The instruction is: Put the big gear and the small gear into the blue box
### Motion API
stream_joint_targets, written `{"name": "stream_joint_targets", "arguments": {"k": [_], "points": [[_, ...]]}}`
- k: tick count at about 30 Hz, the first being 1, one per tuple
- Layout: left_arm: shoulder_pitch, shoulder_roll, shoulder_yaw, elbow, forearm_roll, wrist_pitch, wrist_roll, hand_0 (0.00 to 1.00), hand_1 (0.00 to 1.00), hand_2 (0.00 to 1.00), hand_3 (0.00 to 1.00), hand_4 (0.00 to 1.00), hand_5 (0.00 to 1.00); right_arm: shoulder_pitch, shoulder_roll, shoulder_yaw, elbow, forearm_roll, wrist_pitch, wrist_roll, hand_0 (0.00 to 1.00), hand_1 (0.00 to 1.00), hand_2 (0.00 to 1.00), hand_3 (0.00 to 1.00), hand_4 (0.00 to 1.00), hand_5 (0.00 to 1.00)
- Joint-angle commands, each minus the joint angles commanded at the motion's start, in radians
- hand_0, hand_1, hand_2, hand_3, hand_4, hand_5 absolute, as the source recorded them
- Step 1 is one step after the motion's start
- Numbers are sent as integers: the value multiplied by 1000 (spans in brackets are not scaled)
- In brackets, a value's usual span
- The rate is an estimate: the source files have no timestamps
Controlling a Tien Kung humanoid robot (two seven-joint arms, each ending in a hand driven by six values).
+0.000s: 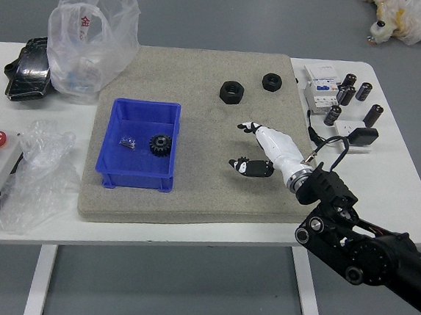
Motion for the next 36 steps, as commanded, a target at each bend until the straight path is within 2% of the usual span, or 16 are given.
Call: {"name": "stream_joint_targets", "arguments": {"k": [7, 8, 13, 14, 19, 20, 30, 36], "points": [[-3, 1, -1, 0, 5, -2, 1, 626, 463, 504, 641, 632, 285, 4, 19, -27, -59, 8, -1, 4, 711, 772, 794, 822, 808, 280], [-3, 1, -2, 0, 6, -2, 1, 626, 466, 504, 641, 632, 285, 8, 23, -31, -67, 7, -3, 4, 680, 714, 675, 751, 735, 247], [-5, 3, -2, 0, 8, -3, 1, 626, 466, 504, 641, 632, 285, 15, 33, -48, -90, 4, -10, 2, 680, 714, 675, 751, 735, 247], [-5, 4, -1, 0, 8, -3, 1, 626, 464, 504, 641, 632, 285, 15, 33, -53, -93, 3, -11, 2, 629, 595, 430, 575, 498, 32], [-3, 4, -3, -1, 10, -4, 3, 626, 464, 504, 641, 632, 285, 8, 29, -68, -99, -12, -30, 2, 629, 595, 430, 575, 498, 32], [-3, 4, -3, -1, 10, -4, 3, 626, 464, 504, 641, 632, 285, 7, 28, -68, -98, -14, -33, 2, 603, 543, 333, 470, 269, 2], [-4, 5, -1, 0, 9, -4, 1, 626, 464, 504, 641, 631, 285, 31, 16, -78, -81, -21, -62, 20, 601, 537, 328, 451, 262, 2], [-2, 4, -1, -1, 8, -3, 2, 626, 463, 504, 641, 631, 285, 122, 16, -132, -29, -11, -64, 20, 602, 530, 324, 442, 260, 2]]}}
